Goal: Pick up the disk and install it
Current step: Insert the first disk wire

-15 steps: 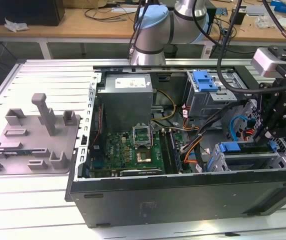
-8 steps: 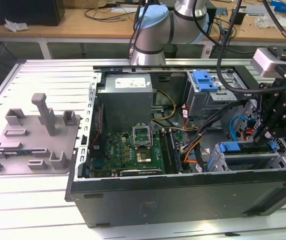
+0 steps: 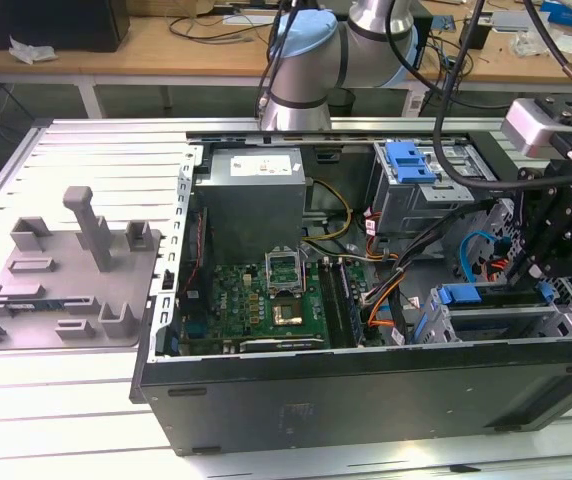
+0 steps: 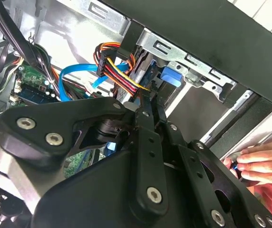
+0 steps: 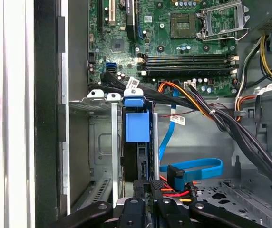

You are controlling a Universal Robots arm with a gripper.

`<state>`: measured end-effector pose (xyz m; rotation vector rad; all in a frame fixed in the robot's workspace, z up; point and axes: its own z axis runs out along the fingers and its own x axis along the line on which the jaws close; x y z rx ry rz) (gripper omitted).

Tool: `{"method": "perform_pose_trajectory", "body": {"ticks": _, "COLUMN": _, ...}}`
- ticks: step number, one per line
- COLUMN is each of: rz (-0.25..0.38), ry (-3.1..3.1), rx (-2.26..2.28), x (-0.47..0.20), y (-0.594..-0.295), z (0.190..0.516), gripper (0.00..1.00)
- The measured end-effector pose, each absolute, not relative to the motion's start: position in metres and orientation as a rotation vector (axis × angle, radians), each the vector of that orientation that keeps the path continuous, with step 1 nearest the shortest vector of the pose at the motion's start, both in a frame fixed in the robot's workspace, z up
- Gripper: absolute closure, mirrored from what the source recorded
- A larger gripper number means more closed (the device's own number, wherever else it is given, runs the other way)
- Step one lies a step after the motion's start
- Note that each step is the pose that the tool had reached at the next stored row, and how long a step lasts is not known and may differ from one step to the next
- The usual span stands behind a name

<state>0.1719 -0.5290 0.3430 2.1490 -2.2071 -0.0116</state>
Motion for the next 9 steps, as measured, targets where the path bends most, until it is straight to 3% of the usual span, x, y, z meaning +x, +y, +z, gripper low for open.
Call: {"method": "perform_pose_trajectory", "body": {"ticks": 9, "rz": -0.011, "ry": -2.209, "rx": 2.147, "x": 0.1719, "y": -0.5292, "z": 0.3369, "gripper": 0.84}}
